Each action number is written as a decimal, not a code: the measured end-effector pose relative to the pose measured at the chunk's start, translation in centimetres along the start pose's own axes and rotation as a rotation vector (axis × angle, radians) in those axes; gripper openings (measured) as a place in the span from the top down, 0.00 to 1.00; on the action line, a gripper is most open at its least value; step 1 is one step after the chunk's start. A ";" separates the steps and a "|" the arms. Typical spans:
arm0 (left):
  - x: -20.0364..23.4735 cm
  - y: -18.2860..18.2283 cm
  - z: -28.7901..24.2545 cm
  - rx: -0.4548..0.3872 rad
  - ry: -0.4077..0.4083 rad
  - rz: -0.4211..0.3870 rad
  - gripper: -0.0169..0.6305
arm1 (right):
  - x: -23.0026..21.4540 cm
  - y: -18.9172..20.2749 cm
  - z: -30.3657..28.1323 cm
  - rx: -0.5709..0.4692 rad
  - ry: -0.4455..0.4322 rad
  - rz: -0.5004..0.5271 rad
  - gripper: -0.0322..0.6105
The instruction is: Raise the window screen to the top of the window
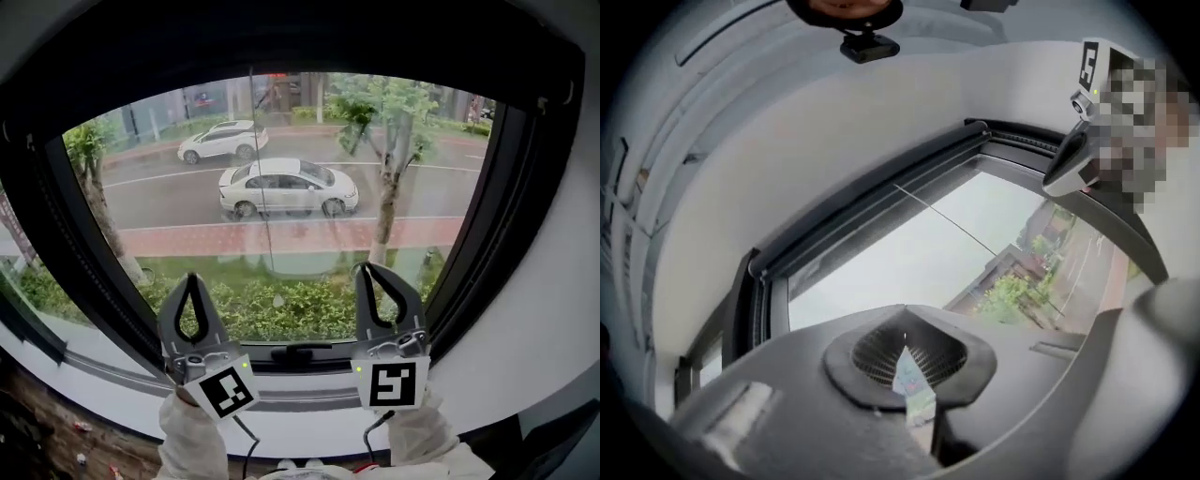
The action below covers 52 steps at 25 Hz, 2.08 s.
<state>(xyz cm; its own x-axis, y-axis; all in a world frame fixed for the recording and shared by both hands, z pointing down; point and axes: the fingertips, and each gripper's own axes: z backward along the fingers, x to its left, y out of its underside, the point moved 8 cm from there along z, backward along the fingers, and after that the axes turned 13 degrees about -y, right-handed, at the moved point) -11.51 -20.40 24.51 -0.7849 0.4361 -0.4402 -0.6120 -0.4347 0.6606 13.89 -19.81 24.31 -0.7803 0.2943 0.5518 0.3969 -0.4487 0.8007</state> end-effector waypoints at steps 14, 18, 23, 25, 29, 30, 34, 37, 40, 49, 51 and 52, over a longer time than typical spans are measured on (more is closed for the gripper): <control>-8.1 11.7 20.7 0.631 0.460 0.289 0.97 | 18.0 15.4 11.9 0.367 -0.449 -0.763 0.94; -5.8 11.3 24.0 0.661 0.460 0.345 0.97 | 20.6 14.5 15.2 0.408 -0.451 -0.821 0.94; 0.3 10.3 29.6 0.634 0.423 0.332 0.97 | 24.8 9.8 18.7 0.356 -0.456 -0.763 0.94; 3.1 9.7 32.9 0.630 0.420 0.333 0.97 | 27.1 7.8 21.0 0.355 -0.447 -0.771 0.94; 8.2 8.2 40.0 0.623 0.425 0.350 0.97 | 32.3 3.8 27.0 0.371 -0.433 -0.817 0.94; 9.3 7.7 41.8 0.624 0.432 0.355 0.97 | 33.7 2.8 28.7 0.378 -0.431 -0.826 0.94; 12.9 5.3 48.2 0.638 0.474 0.370 0.97 | 37.9 -1.2 35.0 0.412 -0.429 -0.864 0.94; 14.8 2.5 50.8 0.624 0.504 0.393 0.97 | 38.6 -4.0 38.2 0.418 -0.409 -0.869 0.94; 15.9 0.1 52.3 0.583 0.531 0.408 0.97 | 38.5 -5.7 40.5 0.421 -0.368 -0.850 0.94; 15.9 -1.5 55.9 0.614 0.555 0.424 0.97 | 38.7 -6.6 44.6 0.430 -0.315 -0.819 0.95; 15.6 -1.9 56.0 0.606 0.553 0.424 0.97 | 38.5 -6.4 45.1 0.438 -0.318 -0.815 0.95; 15.5 -2.1 56.1 0.600 0.549 0.421 0.97 | 38.4 -6.2 45.3 0.441 -0.323 -0.815 0.95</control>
<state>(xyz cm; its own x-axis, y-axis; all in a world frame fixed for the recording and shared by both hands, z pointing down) -16.99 31.47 50.42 -0.9615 -0.1683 -0.2171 -0.2324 0.0766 0.9696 3.34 32.51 51.07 -0.7519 0.6200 -0.2242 -0.0089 0.3306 0.9437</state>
